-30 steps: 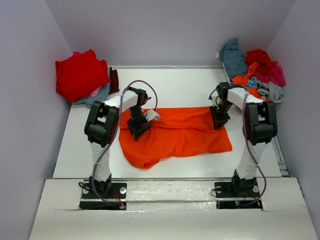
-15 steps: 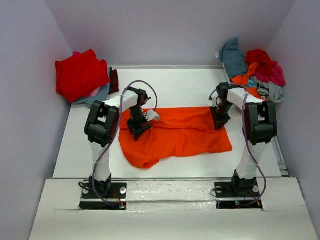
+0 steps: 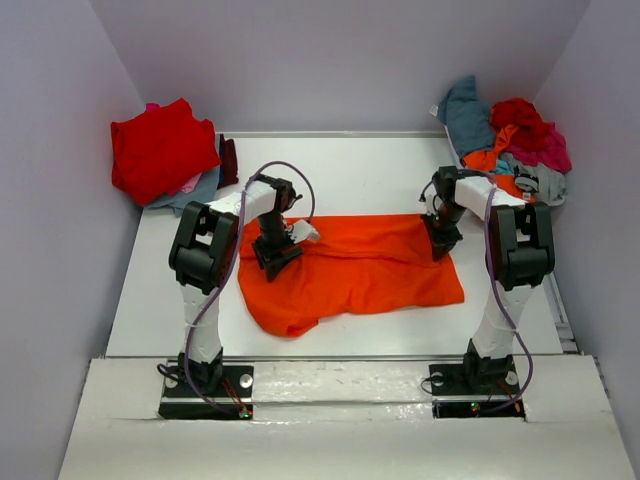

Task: Fold and stack the t-shirts
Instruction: Fold the tshirt

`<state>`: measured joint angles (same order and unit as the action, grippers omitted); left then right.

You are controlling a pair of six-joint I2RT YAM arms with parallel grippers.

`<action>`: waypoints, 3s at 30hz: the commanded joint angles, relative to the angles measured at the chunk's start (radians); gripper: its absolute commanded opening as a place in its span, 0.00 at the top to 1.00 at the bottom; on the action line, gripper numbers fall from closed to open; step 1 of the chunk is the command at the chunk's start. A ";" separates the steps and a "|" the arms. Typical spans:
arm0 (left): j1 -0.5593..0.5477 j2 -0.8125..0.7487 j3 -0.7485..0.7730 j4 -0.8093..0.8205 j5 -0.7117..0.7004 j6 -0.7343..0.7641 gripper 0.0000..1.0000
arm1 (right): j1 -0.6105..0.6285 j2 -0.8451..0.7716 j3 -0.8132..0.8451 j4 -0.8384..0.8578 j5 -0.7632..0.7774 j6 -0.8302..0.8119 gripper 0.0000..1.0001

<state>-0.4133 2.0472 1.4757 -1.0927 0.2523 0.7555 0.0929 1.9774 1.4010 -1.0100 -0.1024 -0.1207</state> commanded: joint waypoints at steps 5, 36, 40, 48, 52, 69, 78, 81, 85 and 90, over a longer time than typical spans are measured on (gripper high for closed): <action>-0.005 -0.033 -0.018 -0.042 -0.015 0.025 0.36 | 0.008 -0.040 0.019 0.007 0.075 0.024 0.93; -0.005 -0.073 -0.026 0.051 0.131 -0.001 0.32 | -0.001 0.023 0.227 -0.047 0.086 0.023 0.93; -0.005 -0.076 -0.061 0.066 0.171 -0.001 0.30 | -0.001 0.026 0.237 -0.052 0.089 0.020 0.93; 0.004 -0.096 -0.141 0.094 0.188 -0.001 0.29 | -0.001 0.035 0.256 -0.059 0.098 0.021 0.93; 0.013 -0.104 -0.156 0.096 0.186 0.001 0.29 | -0.010 0.038 0.253 -0.059 0.125 0.026 0.93; 0.071 -0.088 -0.115 0.051 0.166 0.021 0.29 | -0.068 0.057 0.250 -0.064 0.142 0.029 0.93; 0.080 -0.081 -0.094 0.037 0.159 0.024 0.29 | -0.078 0.069 0.234 -0.053 0.155 0.029 0.93; 0.080 -0.076 -0.088 0.033 0.159 0.025 0.30 | -0.078 0.069 0.234 -0.053 0.153 0.026 0.93; 0.080 -0.073 -0.081 0.028 0.154 0.025 0.30 | -0.078 0.072 0.236 -0.056 0.150 0.023 0.93; 0.080 -0.076 -0.077 0.027 0.153 0.025 0.30 | -0.087 0.075 0.213 -0.048 0.156 0.016 0.93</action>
<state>-0.3378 1.9663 1.3640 -1.0222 0.4065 0.7601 0.0246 2.0521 1.6150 -1.0580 0.0338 -0.0971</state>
